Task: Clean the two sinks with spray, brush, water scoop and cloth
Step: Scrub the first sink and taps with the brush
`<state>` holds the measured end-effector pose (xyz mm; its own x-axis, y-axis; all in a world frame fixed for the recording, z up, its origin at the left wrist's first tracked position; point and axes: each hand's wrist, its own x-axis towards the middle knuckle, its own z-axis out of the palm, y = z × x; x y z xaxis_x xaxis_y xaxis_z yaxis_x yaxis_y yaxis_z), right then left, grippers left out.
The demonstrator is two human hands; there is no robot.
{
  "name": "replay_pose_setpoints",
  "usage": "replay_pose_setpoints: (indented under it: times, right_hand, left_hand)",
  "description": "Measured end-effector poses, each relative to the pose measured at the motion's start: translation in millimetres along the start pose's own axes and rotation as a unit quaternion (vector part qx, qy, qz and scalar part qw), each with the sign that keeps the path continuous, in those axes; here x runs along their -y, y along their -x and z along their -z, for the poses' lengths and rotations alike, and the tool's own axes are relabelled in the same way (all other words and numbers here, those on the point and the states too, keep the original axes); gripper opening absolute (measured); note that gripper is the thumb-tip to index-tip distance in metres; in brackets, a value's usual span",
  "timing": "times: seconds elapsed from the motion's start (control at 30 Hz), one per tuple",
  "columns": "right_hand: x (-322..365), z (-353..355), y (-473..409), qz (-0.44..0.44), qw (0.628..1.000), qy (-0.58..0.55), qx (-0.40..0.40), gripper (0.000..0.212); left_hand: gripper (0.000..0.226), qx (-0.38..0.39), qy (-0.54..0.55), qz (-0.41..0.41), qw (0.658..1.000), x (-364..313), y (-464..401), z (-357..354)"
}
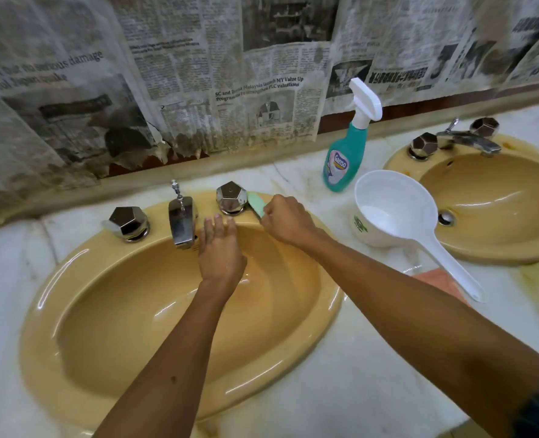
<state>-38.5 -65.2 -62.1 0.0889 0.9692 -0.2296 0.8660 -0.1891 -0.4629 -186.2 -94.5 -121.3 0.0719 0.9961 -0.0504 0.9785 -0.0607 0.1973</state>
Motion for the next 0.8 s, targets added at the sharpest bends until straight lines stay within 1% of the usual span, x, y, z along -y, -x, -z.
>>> replay_pose_setpoints:
  times: [0.03,0.1,0.13,0.17,0.2,0.27,0.3,0.33,0.4,0.43,0.5,0.57,0.6,0.67,0.73,0.8]
  right_hand:
    - [-7,5,-3,-0.009,1.000,0.008,-0.002,0.011]
    - [-21,17,-13,-0.051,0.998,0.003,-0.036,0.015]
    - [-23,20,-15,-0.068,0.996,-0.010,-0.055,0.014]
    - [-20,18,-15,-0.066,0.996,-0.018,-0.063,0.011]
    - [-15,14,-11,-0.047,0.997,-0.013,-0.054,0.010]
    - [-4,6,1,0.014,1.000,0.027,-0.001,0.014]
    - [-5,7,6,0.042,0.997,0.055,0.029,0.020]
    - [-9,16,6,0.052,0.994,0.086,0.048,0.026]
    - [-24,38,-4,0.035,0.990,0.124,0.060,0.032]
    - [-31,46,-10,0.011,0.991,0.126,0.046,0.031]
    - [-38,47,-16,-0.023,0.996,0.086,0.013,0.027]
    - [-35,27,-8,-0.022,0.999,0.031,0.001,0.023]
    - [-33,18,-1,-0.013,1.000,0.020,0.008,0.023]
    - [-37,16,8,0.000,0.999,0.025,0.025,0.023]
    - [-51,30,6,-0.030,0.999,0.034,0.026,0.021]
    - [-60,41,3,-0.055,0.998,0.019,0.003,0.019]
  left_hand:
    - [0.076,0.002,0.003,0.000,1.000,0,1,0]
    - [0.077,0.002,0.008,0.000,1.000,-1,2,2]
    - [0.077,0.004,0.009,0.000,1.000,-1,2,2]
    - [0.078,0.005,0.011,0.002,1.000,0,2,3]
    - [0.078,0.009,0.012,0.002,1.000,-1,1,3]
    - [0.079,0.011,0.015,-0.001,1.000,0,1,1]
    - [0.078,0.009,0.013,-0.003,1.000,2,1,1]
    - [0.078,0.009,0.013,-0.006,1.000,3,0,1]
    - [0.078,0.015,0.017,-0.008,1.000,4,0,1]
    - [0.078,0.016,0.018,-0.008,1.000,3,0,1]
    - [0.078,0.021,0.017,-0.007,1.000,2,-1,2]
    - [0.078,0.020,0.014,-0.006,1.000,1,-1,2]
    - [0.078,0.018,0.012,-0.006,1.000,2,-1,2]
    - [0.078,0.013,0.009,-0.009,1.000,3,-2,0]
    - [0.079,0.007,0.007,-0.010,1.000,3,-1,-1]
    - [0.079,0.007,0.005,-0.009,1.000,2,0,-2]
